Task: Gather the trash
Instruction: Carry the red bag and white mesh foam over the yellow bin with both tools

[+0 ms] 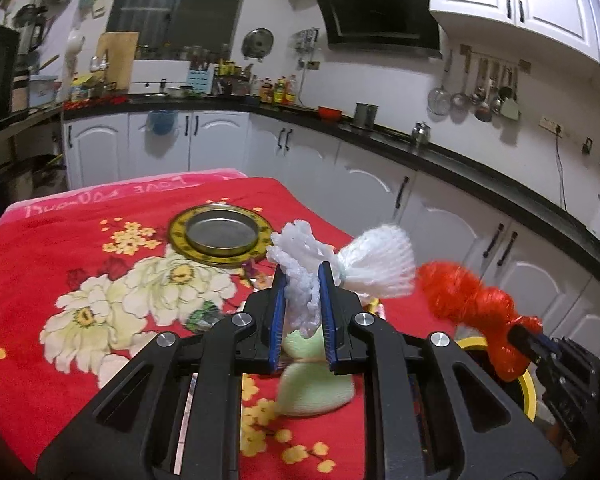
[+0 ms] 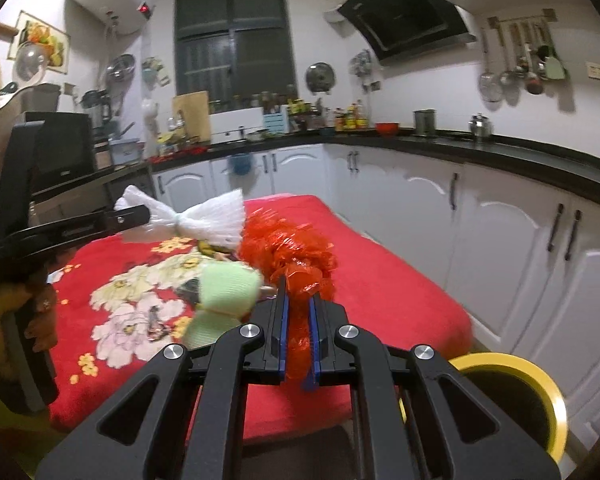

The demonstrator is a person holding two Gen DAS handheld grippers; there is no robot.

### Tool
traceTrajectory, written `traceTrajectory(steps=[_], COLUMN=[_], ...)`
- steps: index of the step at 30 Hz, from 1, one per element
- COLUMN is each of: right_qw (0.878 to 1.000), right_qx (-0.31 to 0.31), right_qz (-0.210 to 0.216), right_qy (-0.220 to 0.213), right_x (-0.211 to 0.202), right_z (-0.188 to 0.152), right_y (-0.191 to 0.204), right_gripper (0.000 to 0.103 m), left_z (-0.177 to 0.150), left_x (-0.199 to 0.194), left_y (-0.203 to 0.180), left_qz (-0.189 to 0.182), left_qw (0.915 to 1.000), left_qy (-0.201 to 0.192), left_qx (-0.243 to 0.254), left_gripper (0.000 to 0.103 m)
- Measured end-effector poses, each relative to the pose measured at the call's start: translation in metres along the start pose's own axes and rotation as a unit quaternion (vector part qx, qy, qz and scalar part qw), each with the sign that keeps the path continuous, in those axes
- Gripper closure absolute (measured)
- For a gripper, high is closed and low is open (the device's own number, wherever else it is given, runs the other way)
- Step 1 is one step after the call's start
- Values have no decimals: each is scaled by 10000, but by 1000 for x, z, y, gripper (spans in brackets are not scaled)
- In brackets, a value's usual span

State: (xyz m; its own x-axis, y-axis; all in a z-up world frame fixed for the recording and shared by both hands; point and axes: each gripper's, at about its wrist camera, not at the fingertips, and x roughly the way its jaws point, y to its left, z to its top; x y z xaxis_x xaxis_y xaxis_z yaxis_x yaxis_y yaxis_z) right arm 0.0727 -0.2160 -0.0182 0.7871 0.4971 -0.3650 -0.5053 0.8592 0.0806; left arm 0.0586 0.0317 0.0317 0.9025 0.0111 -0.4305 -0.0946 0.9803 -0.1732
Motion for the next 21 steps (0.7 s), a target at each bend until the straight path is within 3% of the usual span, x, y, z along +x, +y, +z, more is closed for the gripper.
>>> traceTrajectory(steps=[21], right_qw=[9910], right_qx=[654], right_qz=[-1161], right_qy=[100], right_x=[-36], right_z=[-15], right_y=[-93], right_gripper=[95], left_z=[-29], left_x=[26], left_y=[-83], left_qz=[-740], left_qw=[9947], left_qy=[332], left_qx=[625], left_gripper=[92])
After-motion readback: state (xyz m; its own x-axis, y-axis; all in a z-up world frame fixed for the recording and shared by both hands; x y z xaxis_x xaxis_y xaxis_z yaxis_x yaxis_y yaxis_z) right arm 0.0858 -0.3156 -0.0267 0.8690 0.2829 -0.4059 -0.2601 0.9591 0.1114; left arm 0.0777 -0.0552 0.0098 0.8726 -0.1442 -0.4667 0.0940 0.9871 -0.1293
